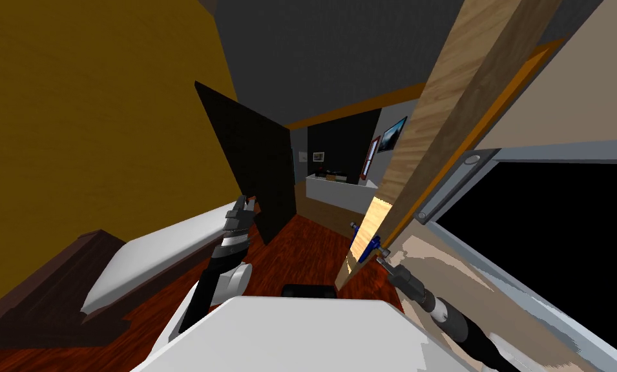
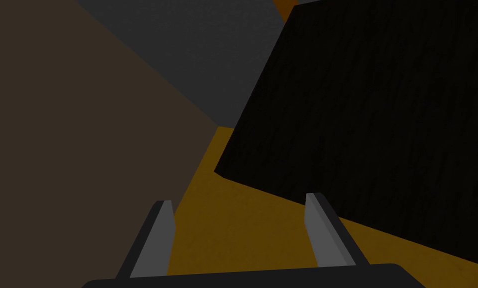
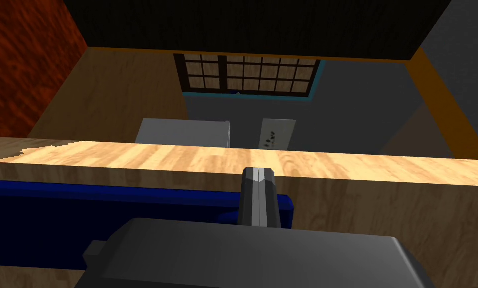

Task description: Pull the door open

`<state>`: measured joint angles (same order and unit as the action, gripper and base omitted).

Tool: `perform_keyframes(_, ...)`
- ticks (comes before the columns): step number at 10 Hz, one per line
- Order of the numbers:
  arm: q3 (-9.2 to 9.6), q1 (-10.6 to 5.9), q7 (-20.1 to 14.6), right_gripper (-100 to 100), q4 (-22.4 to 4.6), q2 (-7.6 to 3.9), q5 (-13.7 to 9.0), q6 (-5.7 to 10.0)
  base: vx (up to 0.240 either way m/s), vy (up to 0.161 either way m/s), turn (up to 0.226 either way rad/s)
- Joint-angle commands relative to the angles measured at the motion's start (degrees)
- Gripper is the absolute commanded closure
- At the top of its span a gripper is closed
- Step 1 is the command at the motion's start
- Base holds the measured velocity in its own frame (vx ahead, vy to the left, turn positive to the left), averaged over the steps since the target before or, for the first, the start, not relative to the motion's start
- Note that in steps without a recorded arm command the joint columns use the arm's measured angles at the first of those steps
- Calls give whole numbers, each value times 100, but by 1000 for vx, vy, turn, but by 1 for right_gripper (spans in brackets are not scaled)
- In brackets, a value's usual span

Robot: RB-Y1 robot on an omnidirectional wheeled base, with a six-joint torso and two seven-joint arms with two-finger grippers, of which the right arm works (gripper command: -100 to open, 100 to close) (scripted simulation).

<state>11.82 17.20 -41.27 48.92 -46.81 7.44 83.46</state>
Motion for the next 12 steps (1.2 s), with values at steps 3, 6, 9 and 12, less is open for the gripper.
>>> perform_keyframes(3,-179,53,-27,-100,-417,56,59,351,28,25,-68)
perform_keyframes(6,-313,114,-45,-100,-680,79,98,580,15,13,-68)
perform_keyframes(9,-489,212,-67,-100,-1023,69,144,885,-6,-39,-95)
perform_keyframes(12,-612,314,-80,-100,-1259,-13,166,1085,-45,-171,-94)
